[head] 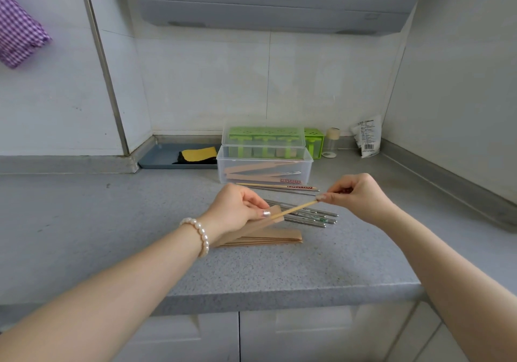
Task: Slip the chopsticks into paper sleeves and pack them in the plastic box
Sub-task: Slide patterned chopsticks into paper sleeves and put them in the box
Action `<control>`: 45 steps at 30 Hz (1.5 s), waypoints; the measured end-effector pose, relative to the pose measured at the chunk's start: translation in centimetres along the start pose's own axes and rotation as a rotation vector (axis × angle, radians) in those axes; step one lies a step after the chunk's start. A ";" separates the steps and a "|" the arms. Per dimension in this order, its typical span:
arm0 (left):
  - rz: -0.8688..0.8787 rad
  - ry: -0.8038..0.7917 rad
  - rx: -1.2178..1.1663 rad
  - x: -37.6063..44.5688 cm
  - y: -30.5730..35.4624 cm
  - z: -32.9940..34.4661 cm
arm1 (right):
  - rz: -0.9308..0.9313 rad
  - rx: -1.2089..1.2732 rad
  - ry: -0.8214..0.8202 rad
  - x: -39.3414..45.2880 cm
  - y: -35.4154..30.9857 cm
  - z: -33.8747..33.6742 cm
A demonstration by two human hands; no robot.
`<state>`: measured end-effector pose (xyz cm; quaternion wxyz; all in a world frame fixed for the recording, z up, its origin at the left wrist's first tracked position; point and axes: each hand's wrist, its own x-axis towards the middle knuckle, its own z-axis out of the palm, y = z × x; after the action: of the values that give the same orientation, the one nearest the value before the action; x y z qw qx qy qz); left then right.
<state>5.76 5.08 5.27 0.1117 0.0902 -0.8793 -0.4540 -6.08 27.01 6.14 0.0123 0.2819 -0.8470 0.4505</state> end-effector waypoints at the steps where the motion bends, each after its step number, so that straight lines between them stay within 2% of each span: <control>1: -0.010 0.010 -0.023 0.1 0.2 0.0 | -0.010 -0.011 -0.019 0.0 -0.3 0.5; 11: -0.059 0.030 -0.177 0.1 1.0 0.4 | -0.122 0.121 -0.213 -0.4 -3.4 5.7; 15: -0.090 0.044 -0.185 0.0 0.6 -0.3 | -0.072 0.244 -0.269 -0.2 -4.0 6.0; 17: -0.100 0.048 -0.157 0.1 0.3 -0.6 | -0.033 0.285 -0.222 0.6 -3.8 5.6; 19: -0.113 0.043 -0.117 0.2 0.1 -1.0 | 0.036 0.302 -0.046 2.3 -2.8 4.7; 22: -0.140 0.041 -0.086 0.6 -0.3 -1.4 | 0.180 0.160 0.247 5.3 0.2 2.8; 25: -0.169 0.037 -0.083 1.3 -0.9 -1.4 | 0.279 0.026 0.297 7.3 3.1 2.1; 29: -0.190 0.025 -0.072 2.5 -1.7 -1.1 | 0.286 -0.138 0.236 9.5 5.3 3.5; 34: -0.200 0.020 -0.083 4.0 -2.5 -1.1 | 0.242 -0.109 0.062 12.0 6.6 5.2; 39: -0.198 0.020 -0.097 5.3 -3.0 -1.1 | 0.304 -0.214 0.079 13.9 8.0 6.0; 42: -0.205 0.005 -0.099 5.9 -3.2 -0.8 | 0.382 -0.436 0.042 14.3 8.6 6.3; 45: -0.211 -0.005 -0.088 6.2 -3.3 -0.5 | 0.314 -0.601 -0.039 14.2 9.2 6.5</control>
<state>0.17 1.16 3.55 0.0650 0.1763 -0.8443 -0.5018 -21.01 19.36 -0.82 0.0094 0.1404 -0.9751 0.1717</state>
